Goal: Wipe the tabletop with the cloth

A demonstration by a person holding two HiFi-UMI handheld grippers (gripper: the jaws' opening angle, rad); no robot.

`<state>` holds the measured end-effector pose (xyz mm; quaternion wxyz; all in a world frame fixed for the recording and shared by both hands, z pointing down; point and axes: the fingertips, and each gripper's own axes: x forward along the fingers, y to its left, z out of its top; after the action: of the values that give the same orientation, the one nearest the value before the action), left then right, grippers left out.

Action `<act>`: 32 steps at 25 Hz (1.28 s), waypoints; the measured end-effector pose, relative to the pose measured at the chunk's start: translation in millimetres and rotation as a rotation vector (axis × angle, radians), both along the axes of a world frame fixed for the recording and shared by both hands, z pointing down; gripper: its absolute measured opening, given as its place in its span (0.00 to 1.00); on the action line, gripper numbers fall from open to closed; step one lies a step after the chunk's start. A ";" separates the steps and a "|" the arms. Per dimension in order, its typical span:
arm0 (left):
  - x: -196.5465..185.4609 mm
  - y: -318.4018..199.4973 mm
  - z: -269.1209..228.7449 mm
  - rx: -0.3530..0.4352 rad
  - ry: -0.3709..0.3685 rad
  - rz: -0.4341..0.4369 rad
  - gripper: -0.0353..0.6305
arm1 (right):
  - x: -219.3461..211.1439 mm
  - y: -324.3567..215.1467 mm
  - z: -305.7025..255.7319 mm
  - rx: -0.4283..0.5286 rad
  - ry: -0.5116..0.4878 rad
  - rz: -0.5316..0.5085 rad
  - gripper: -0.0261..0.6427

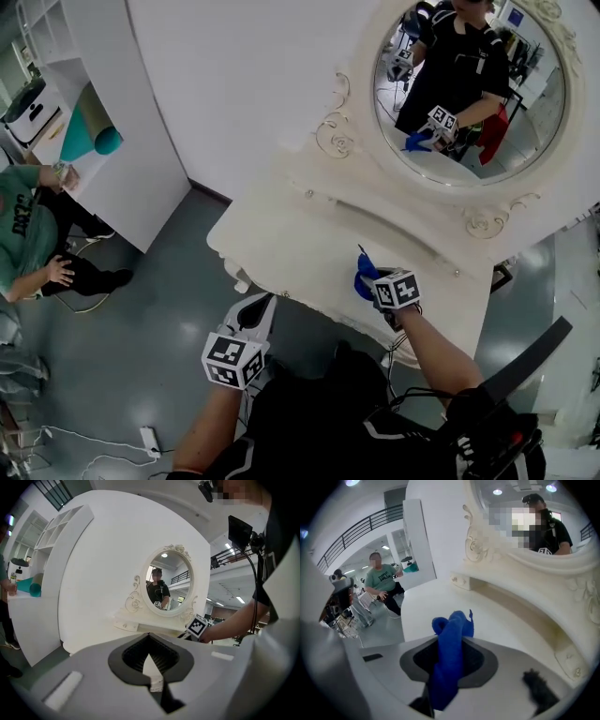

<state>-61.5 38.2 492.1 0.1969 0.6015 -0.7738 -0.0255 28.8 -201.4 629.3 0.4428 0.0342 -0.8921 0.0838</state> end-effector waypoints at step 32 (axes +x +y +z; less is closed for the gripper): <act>29.5 -32.0 -4.1 -0.060 -0.012 -0.196 0.06 | 22.0 89.6 47.7 -0.108 0.111 -0.493 0.19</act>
<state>-32.1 6.2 488.0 0.2068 0.5167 -0.8306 -0.0179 50.8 -111.7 677.1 0.4993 -0.2037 -0.8420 0.0188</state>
